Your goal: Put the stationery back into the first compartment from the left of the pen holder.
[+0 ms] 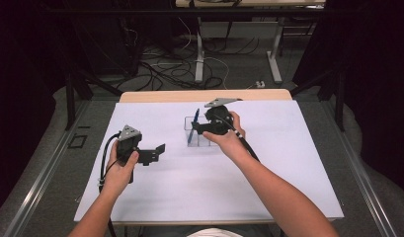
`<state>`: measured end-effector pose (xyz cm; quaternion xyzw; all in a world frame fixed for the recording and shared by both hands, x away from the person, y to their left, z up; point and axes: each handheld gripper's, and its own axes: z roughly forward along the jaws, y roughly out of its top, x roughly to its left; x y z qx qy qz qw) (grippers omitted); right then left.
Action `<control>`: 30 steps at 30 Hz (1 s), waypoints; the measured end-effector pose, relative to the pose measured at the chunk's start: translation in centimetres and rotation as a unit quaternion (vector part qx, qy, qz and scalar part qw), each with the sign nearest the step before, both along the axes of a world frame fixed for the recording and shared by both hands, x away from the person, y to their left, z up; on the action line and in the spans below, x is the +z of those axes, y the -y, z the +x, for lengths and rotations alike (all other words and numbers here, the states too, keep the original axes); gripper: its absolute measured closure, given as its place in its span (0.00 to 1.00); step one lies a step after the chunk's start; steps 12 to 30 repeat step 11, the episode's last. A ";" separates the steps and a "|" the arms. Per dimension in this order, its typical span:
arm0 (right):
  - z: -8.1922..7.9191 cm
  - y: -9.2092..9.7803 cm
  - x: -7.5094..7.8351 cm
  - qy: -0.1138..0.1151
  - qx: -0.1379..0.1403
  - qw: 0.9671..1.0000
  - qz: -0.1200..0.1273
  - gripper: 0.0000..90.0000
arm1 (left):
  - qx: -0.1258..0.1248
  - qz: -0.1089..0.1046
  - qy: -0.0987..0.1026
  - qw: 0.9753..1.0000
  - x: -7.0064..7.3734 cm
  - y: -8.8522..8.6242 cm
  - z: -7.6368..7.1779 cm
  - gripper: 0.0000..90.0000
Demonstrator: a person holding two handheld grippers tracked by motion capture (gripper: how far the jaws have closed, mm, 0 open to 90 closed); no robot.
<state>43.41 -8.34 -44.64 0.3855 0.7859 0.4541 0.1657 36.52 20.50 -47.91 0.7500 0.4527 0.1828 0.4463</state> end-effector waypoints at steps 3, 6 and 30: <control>-1.5 2.1 -0.1 -0.002 -0.006 1.000 0.003 0.17 | 0.001 -0.007 0.003 1.000 0.0 -0.2 0.1 0.01; -2.2 3.1 -0.2 0.001 -0.012 1.000 -0.004 0.16 | 0.002 -0.009 0.000 1.000 0.1 -0.3 0.0 0.01; -4.2 6.3 -1.1 0.008 -0.037 0.999 0.002 0.00 | 0.000 -0.011 0.005 1.000 0.0 -0.4 0.0 0.01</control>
